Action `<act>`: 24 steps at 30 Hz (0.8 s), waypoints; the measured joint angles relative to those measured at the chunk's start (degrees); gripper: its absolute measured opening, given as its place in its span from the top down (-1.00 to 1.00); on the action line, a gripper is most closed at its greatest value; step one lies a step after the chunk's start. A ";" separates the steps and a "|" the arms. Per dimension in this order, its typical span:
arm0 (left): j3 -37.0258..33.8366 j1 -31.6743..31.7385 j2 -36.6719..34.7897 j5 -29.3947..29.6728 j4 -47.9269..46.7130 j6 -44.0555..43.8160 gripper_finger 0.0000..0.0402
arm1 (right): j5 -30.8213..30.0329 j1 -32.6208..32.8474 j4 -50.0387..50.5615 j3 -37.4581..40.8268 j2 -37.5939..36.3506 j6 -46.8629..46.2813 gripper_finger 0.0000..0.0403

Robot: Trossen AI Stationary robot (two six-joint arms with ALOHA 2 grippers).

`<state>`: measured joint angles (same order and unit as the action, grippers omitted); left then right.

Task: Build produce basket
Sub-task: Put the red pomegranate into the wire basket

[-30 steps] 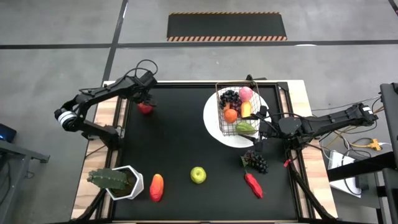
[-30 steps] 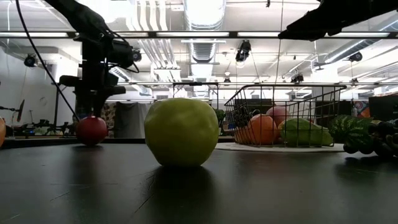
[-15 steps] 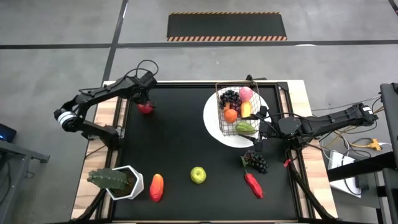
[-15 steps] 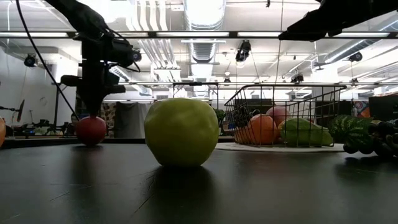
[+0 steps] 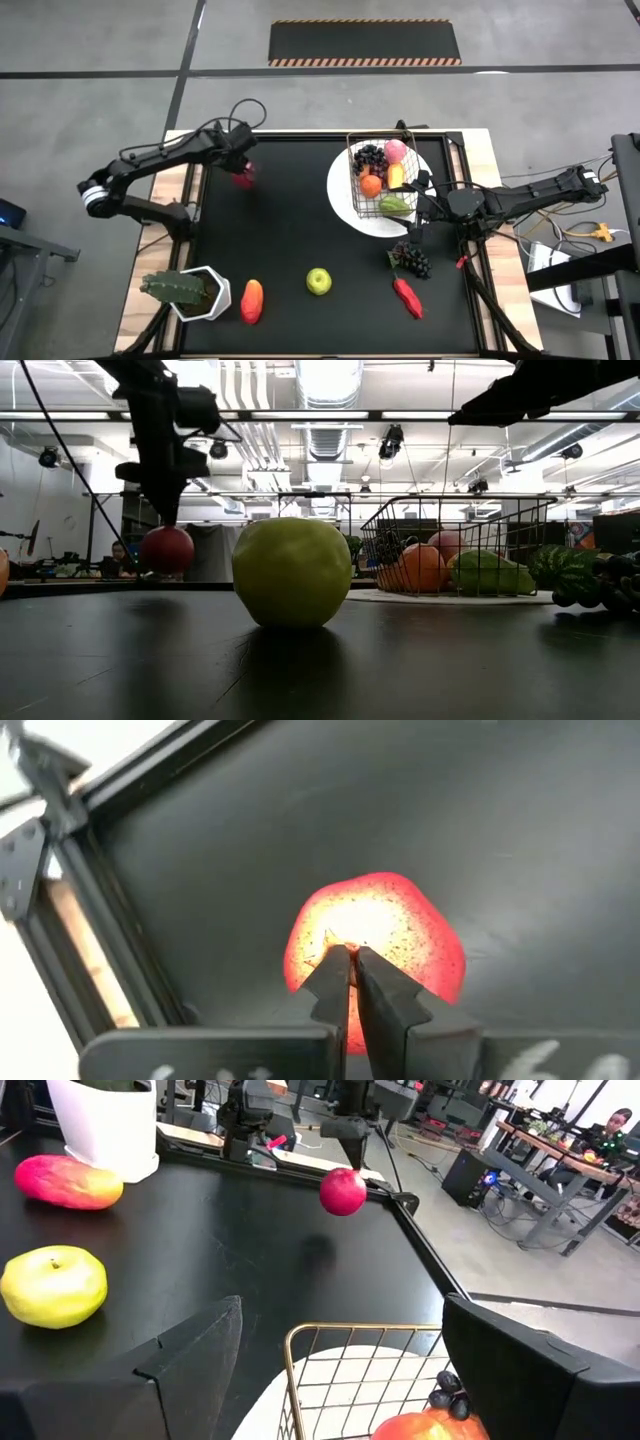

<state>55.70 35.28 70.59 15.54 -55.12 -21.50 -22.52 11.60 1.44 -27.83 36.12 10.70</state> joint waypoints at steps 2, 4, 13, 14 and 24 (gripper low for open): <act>0.16 -2.61 -0.72 0.21 0.03 2.04 1.00 | 0.00 0.00 0.00 0.00 0.00 -0.09 -0.62; 0.70 -5.94 -1.53 0.07 0.19 3.60 1.00 | -0.01 0.00 0.01 0.00 0.00 -0.14 -0.62; 9.23 -24.79 0.50 0.29 13.56 6.00 1.00 | 0.00 0.00 0.49 0.00 -0.06 1.48 -0.62; 10.15 -27.15 1.24 0.25 17.57 8.38 1.00 | 0.00 0.00 0.87 0.00 -0.10 1.93 -0.62; 20.89 -37.39 14.86 -0.23 39.90 29.88 1.00 | 7.40 0.02 3.43 0.15 -6.10 4.42 -0.62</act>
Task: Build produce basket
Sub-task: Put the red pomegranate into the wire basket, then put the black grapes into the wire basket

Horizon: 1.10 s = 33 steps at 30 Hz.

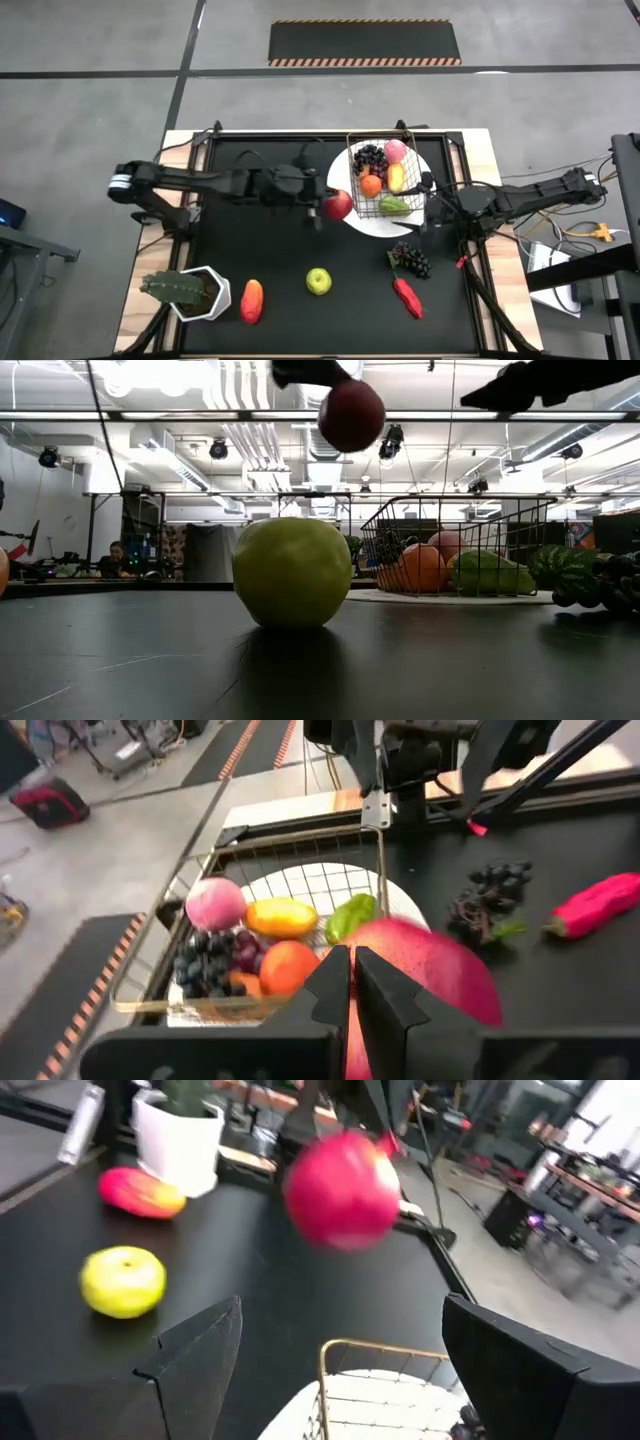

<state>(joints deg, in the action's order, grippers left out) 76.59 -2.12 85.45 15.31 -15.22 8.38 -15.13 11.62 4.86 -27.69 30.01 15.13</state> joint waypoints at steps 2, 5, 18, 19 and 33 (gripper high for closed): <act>3.00 0.58 3.80 -0.04 0.39 2.18 1.00 | 1.68 0.00 1.05 0.10 -1.86 0.43 -0.62; 8.01 1.57 9.35 -0.19 0.19 4.56 1.00 | 3.95 0.00 2.92 0.27 -4.79 0.57 -0.62; 22.87 5.19 26.28 -0.11 4.54 8.55 1.00 | 5.10 0.02 6.90 0.95 -13.57 -0.18 -0.62; 22.79 5.39 27.07 0.00 5.84 8.57 1.00 | 5.08 0.02 6.84 0.97 -13.81 -0.21 -0.62; 19.79 6.54 28.86 0.87 7.59 7.15 1.00 | 5.08 0.02 5.98 1.16 -14.11 -1.12 -0.62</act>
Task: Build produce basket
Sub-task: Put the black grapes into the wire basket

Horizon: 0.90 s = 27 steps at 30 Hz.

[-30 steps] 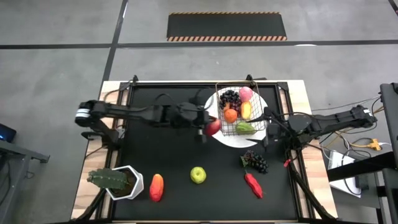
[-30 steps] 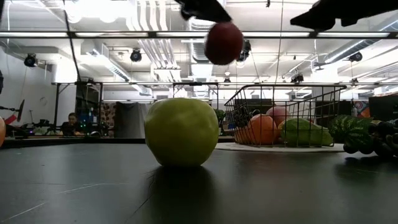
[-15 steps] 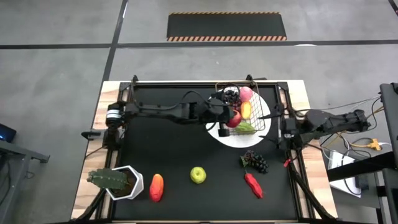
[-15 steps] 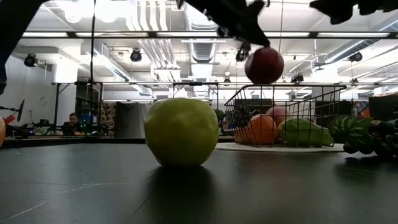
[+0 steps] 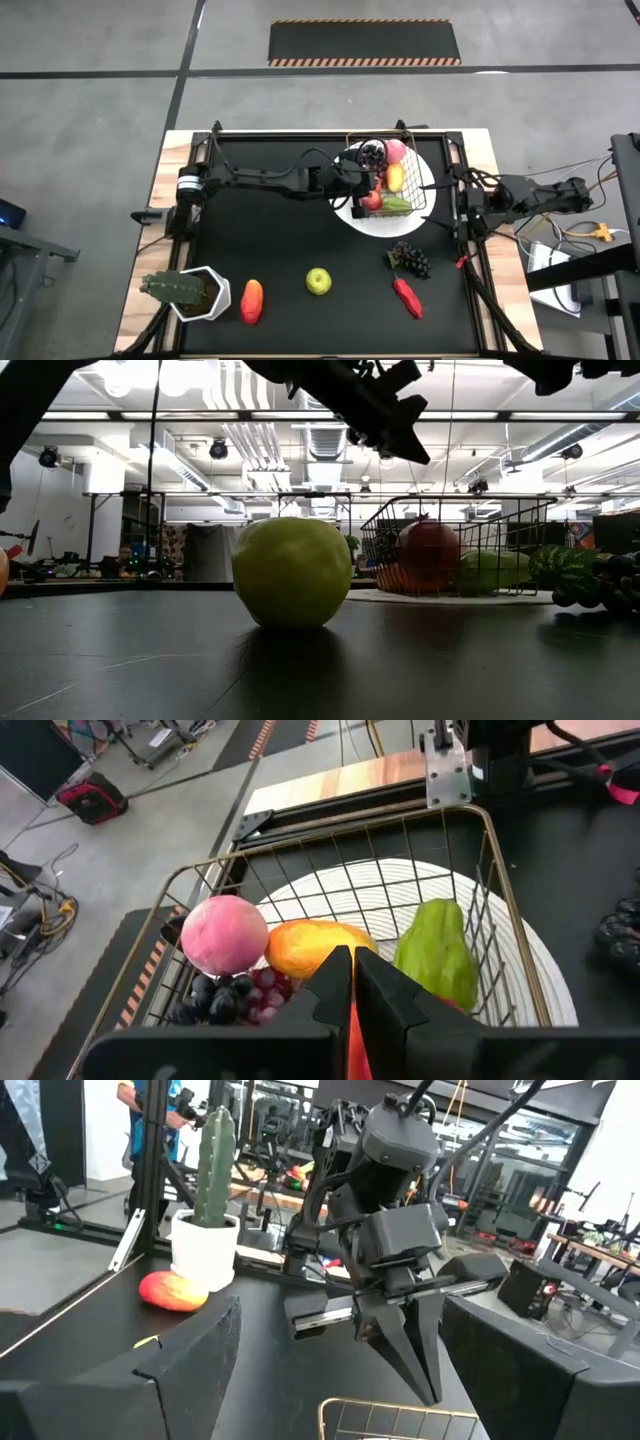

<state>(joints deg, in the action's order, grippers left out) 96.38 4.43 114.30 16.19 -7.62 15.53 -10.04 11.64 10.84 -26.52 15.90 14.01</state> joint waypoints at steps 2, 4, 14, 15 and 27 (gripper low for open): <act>0.11 -0.01 -0.01 0.14 -0.40 -0.04 1.00 | 0.01 0.00 -0.11 0.00 -0.02 -0.10 -0.62; 0.11 -0.31 -0.36 0.24 -0.58 -0.07 1.00 | -0.03 0.00 -0.53 0.00 0.09 -0.69 -0.62; -0.33 -7.66 -7.43 0.16 -4.56 3.09 1.00 | -0.47 0.02 -3.27 -0.02 2.01 -7.87 -0.62; -0.35 -8.68 -7.56 0.16 -4.59 3.99 1.00 | -0.49 0.10 -3.59 -0.02 2.49 -9.18 -0.62; -9.47 -14.36 -11.63 -0.05 -1.99 8.89 1.00 | 9.41 1.08 -4.36 -1.25 13.95 -27.25 -0.62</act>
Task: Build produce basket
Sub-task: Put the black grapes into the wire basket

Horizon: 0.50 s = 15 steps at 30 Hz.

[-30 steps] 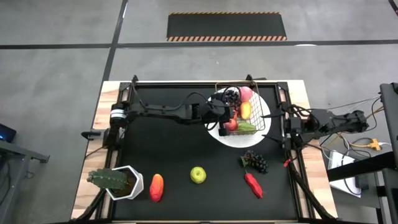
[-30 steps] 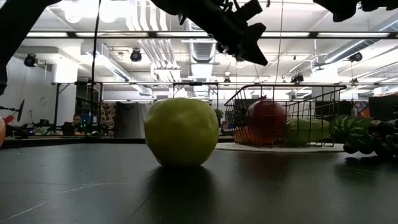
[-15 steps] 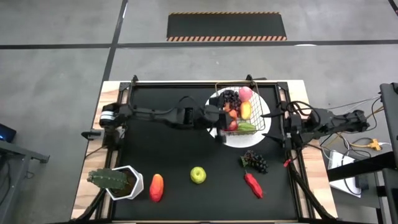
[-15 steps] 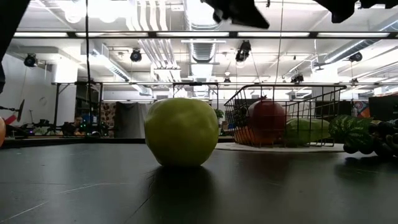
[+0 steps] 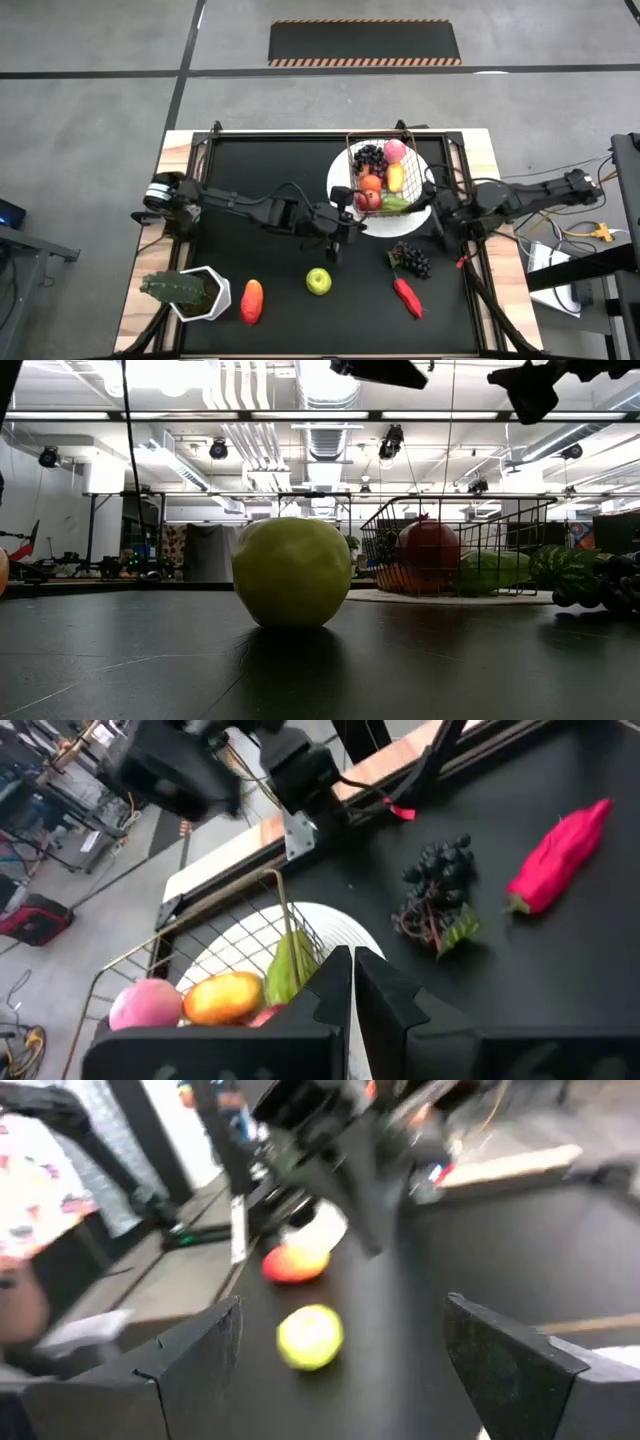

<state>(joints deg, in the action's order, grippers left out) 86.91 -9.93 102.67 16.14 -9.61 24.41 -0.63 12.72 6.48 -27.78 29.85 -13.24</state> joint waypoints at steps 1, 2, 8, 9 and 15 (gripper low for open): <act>-1.09 0.00 -0.75 0.02 0.30 -0.02 1.00 | 0.89 0.44 0.06 -0.53 1.52 -2.10 -0.62; -2.35 0.00 -1.67 0.05 0.55 -0.03 1.00 | 1.29 1.00 0.23 -1.19 2.93 -3.97 -0.62; -10.83 0.01 -8.16 0.39 6.78 -0.09 1.00 | 3.71 5.90 4.78 -6.06 12.09 -15.16 -0.62; -12.29 0.01 -9.04 0.42 8.22 -0.07 1.00 | 3.91 6.84 6.73 -6.77 13.85 -17.68 -0.62; -19.15 0.02 -14.77 0.40 14.15 -0.04 1.00 | 3.88 11.81 23.99 -12.71 23.10 -32.95 -0.62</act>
<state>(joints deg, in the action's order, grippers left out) 67.76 -9.91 87.90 16.54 4.54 24.37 3.24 24.52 30.48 -40.48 52.95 -46.19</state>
